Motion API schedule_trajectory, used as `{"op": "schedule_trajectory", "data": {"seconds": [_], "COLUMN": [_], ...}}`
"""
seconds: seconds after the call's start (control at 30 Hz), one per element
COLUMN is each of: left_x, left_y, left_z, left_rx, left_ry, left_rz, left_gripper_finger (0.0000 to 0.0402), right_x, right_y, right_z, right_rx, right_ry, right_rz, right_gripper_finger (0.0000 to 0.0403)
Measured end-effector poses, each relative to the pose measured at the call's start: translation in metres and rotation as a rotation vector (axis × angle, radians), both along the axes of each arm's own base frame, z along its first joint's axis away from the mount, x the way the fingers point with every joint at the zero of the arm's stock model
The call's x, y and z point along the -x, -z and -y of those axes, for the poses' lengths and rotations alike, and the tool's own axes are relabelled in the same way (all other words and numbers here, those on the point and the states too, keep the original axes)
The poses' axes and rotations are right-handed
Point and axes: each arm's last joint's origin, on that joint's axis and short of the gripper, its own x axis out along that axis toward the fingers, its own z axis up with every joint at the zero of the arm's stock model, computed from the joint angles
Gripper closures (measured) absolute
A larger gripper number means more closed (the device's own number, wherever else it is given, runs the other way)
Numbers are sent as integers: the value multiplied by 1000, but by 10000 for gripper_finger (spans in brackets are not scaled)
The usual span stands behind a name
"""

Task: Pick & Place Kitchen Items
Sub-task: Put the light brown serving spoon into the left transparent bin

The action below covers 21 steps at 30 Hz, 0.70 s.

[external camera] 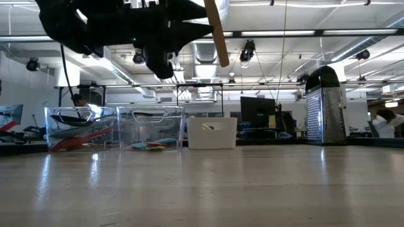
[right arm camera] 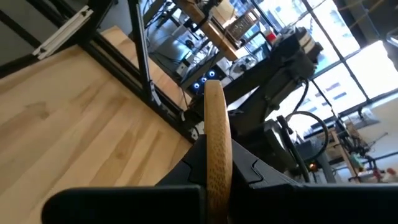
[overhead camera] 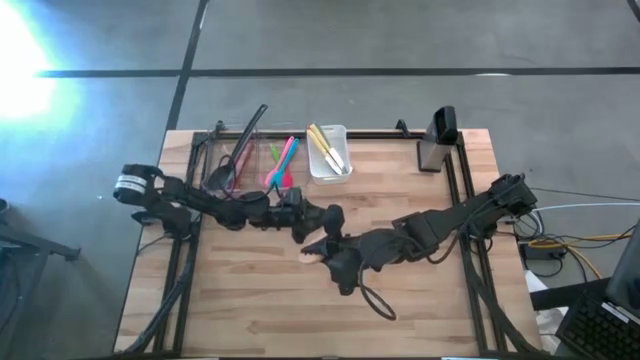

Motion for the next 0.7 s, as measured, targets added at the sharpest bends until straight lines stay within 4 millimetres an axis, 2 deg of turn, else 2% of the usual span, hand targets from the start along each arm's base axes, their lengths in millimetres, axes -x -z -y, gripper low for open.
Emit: {"op": "schedule_trajectory", "data": {"seconds": [0.23,0.47,0.6,0.7], "left_x": [-5,-10,-10,-10], "left_y": [-3,-1,0,1], "left_z": [3,4,4,4], "left_rx": [-4,-27,29,61], "left_ry": [27,30,39,41], "left_rz": [-22,-111,-131,-135], "left_gripper_finger": [239,238,238,238], "right_x": [-3,-13,-19,-25], "right_y": [7,29,41,50], "right_z": [0,-6,-10,-15], "right_rx": [20,62,127,205], "right_ry": [-68,-129,-152,-91], "right_rz": [-47,-123,-146,-138], "right_gripper_finger": [395,395,395,395]}}
